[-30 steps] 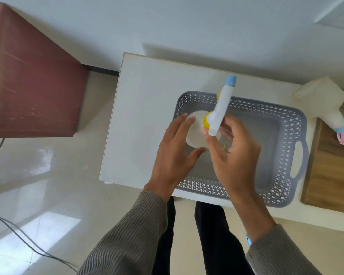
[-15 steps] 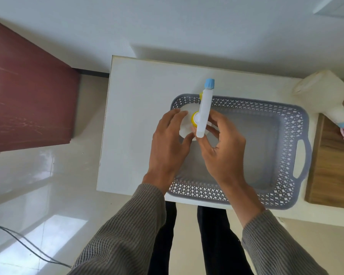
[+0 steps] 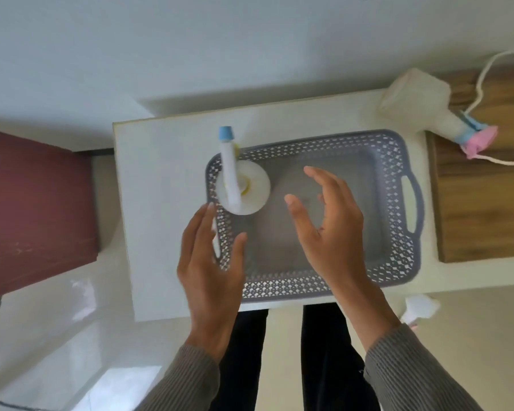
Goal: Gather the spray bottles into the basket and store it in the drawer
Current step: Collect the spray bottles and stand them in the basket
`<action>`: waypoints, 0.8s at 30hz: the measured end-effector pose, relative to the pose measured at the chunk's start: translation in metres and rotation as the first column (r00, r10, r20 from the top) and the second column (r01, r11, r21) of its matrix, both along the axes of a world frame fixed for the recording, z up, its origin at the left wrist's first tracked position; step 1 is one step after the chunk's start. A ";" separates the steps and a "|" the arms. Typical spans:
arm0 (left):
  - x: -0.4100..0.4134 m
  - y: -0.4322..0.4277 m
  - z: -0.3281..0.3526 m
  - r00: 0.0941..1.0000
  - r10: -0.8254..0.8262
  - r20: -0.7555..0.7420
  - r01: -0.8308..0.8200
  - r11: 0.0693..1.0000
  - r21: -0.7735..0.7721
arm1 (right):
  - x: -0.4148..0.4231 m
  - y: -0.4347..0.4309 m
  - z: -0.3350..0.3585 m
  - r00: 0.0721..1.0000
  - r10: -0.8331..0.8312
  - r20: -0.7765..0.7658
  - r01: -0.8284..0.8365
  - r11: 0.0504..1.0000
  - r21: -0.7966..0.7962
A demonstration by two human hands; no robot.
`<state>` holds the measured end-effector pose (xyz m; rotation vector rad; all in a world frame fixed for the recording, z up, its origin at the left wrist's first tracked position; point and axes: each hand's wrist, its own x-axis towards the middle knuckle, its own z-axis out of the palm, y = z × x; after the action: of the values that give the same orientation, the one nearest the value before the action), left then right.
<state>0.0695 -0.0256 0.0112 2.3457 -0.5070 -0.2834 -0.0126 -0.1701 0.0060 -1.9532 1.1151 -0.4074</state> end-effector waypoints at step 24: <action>-0.046 -0.304 -0.017 0.460 -0.875 0.151 0.734 0.471 0.489 | -0.185 -0.112 -0.010 0.880 -0.086 -0.468 0.062 0.996 -0.067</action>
<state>0.0238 -0.3298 -0.0060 2.2929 -1.9903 -0.3707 -0.1981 -0.2824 -0.0038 -2.1200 1.4999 0.0115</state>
